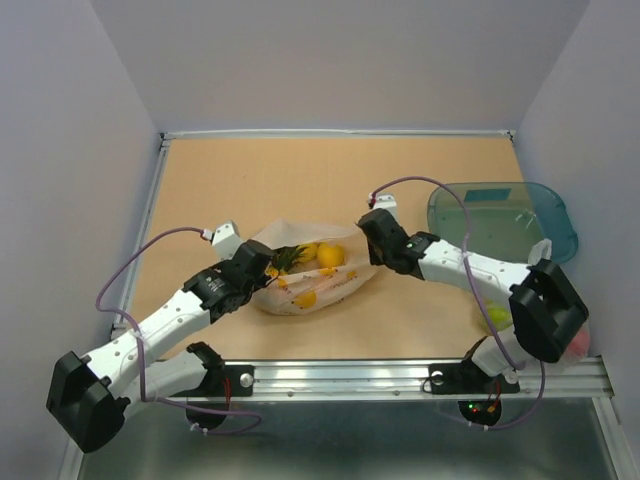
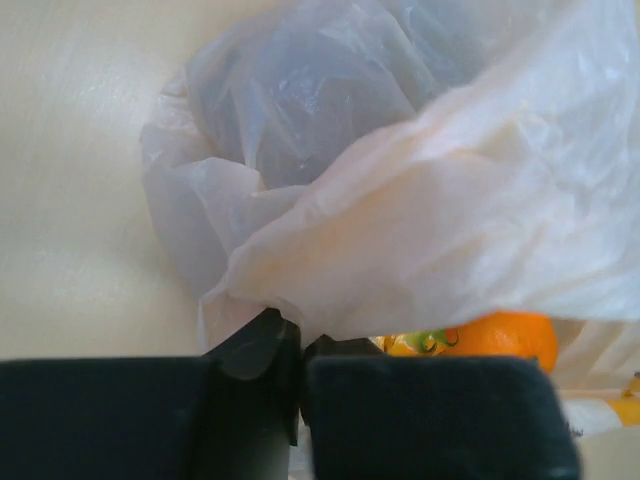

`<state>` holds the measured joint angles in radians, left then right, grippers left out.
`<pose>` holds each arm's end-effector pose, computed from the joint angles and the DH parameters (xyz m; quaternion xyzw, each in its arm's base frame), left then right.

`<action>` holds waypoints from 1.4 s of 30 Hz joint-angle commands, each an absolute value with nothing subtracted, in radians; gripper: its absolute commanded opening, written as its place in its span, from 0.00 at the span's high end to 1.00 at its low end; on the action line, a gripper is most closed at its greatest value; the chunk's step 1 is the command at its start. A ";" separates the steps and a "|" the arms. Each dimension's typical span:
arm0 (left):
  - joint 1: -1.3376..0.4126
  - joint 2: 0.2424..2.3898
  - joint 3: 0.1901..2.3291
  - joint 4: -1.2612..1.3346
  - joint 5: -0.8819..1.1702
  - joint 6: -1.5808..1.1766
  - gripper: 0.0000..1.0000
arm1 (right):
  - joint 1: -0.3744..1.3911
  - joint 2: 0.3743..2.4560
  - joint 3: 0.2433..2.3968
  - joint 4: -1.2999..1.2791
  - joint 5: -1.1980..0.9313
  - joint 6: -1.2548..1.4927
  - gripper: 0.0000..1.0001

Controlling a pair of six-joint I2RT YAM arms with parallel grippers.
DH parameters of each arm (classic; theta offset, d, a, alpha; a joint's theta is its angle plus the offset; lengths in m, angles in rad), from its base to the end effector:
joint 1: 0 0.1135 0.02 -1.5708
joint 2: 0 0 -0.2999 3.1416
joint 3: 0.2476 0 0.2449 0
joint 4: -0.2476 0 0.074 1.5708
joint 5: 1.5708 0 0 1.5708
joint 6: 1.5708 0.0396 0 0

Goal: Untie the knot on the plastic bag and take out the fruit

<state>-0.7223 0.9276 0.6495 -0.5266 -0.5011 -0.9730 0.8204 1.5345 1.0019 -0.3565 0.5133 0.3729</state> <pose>0.1329 -0.0917 0.2677 -0.2043 0.8799 -0.1193 0.4120 0.2273 0.2153 0.2601 -0.1195 0.9077 -0.0162 0.4019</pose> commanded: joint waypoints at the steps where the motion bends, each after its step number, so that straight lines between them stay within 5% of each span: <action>1: -0.663 0.896 0.626 -0.525 -0.584 -0.967 1.00 | 0.668 1.418 0.873 -0.325 0.453 0.452 0.99; 6: -0.442 0.850 0.637 -0.439 -0.499 -0.741 1.00 | 0.516 1.348 0.798 -0.304 0.299 0.469 0.99; 12: -0.414 0.949 0.784 -0.321 -0.333 -0.542 1.00 | 0.511 1.284 0.876 -0.296 0.134 0.333 0.93; 17: -0.413 0.991 0.899 -0.310 -0.183 -0.509 1.00 | 0.515 1.209 0.988 -0.333 -0.064 0.212 0.37; 20: -0.416 0.982 0.922 -0.318 -0.134 -0.525 1.00 | 0.529 1.181 1.069 -0.371 -0.149 0.163 0.23; 31: -0.416 0.927 0.832 -0.333 -0.048 -0.518 1.00 | 0.776 1.306 1.256 -0.388 -0.344 0.011 0.21; 42: -0.420 0.873 0.703 -0.314 -0.034 -0.581 1.00 | 0.985 1.534 1.102 -0.184 -0.264 -0.002 0.22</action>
<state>-0.4179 0.9077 0.7429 -0.3485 -0.0486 -0.5533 0.8886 1.5135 1.1404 -0.2848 -0.2733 0.0177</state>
